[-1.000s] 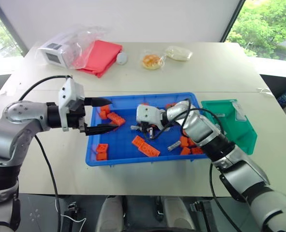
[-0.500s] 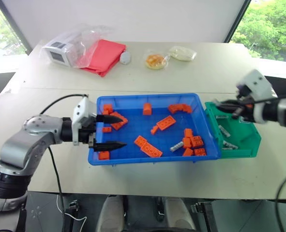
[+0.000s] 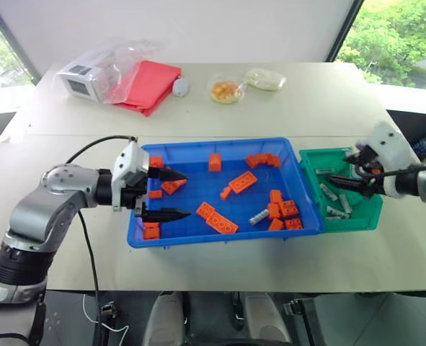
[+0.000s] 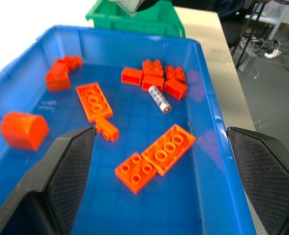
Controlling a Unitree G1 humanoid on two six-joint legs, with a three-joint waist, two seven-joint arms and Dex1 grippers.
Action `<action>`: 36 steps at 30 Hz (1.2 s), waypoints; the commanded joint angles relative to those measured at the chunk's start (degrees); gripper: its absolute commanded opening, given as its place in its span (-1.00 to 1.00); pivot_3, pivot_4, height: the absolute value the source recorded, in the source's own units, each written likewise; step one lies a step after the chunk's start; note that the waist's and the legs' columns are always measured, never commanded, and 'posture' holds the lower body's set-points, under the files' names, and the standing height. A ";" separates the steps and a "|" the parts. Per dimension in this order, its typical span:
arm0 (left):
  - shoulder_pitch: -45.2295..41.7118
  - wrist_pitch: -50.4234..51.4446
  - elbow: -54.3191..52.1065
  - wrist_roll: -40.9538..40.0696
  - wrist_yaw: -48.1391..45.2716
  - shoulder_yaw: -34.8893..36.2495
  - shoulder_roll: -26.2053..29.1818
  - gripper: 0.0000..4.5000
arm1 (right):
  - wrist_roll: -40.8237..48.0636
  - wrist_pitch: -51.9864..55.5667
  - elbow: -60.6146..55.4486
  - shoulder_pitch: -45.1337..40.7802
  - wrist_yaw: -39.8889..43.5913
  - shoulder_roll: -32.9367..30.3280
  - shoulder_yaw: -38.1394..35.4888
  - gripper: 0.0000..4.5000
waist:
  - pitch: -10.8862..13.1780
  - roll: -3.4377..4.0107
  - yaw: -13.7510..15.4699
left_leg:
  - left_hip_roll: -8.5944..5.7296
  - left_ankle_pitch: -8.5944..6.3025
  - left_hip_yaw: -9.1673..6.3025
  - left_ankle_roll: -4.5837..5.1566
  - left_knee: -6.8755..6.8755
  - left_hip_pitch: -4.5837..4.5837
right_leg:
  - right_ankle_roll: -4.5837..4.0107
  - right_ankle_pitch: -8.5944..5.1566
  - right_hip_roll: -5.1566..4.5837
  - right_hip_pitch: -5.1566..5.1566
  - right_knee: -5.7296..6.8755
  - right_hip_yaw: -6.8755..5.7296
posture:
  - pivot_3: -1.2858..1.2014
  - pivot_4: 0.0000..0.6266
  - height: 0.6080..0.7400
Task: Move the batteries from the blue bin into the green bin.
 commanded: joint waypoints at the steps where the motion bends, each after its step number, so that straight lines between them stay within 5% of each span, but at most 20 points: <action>1: -0.67 -0.85 -1.18 0.34 0.10 -0.28 -0.54 1.00 | -0.06 -5.65 -1.04 -9.11 5.54 2.12 10.94 0.56 | 0.00 0.00 -0.10 | 0.01 0.00 0.00 0.00 0.00 -0.01 | 0.00 0.00 0.01 -0.01 0.00 0.00 | 0.03 -0.52 0.91; 11: 0.78 -0.20 -3.61 0.33 2.54 1.26 -0.41 1.00 | -6.45 -18.29 3.38 -17.32 19.40 5.08 31.00 0.56 | 0.01 -0.02 0.65 | -0.06 0.00 -0.02 0.00 0.12 -0.37 | 0.21 0.07 -0.12 -0.12 -0.09 -0.09 | 0.03 -0.52 0.91; 28: 1.41 2.14 -6.27 -1.46 5.26 3.03 0.72 1.00 | -18.71 -34.06 17.95 -16.34 23.42 11.95 36.94 0.56 | -0.01 -0.05 0.34 | -0.03 0.01 -0.04 0.00 0.11 -0.27 | 0.28 0.11 -0.05 -0.12 0.00 -0.10 | 0.03 -0.52 0.91; 31: 0.61 2.15 -5.81 -1.34 5.12 2.89 0.63 1.00 | -20.07 -35.10 19.49 -16.04 22.81 13.70 37.16 0.24 | -0.02 -0.06 0.39 | -0.02 0.01 -0.04 -0.01 0.12 -0.23 | 0.28 0.11 -0.04 -0.06 0.00 -0.11 | 0.03 -0.52 0.91; 36: 0.18 1.70 -4.84 -0.79 4.76 2.50 0.58 1.00 | -18.22 -30.71 17.55 -15.32 22.50 14.83 34.48 -0.86 | -0.02 -0.06 0.39 | -0.03 0.01 -0.02 -0.01 0.12 -0.03 | 0.26 0.10 -0.06 0.14 0.00 -0.10 | 0.03 -0.52 0.91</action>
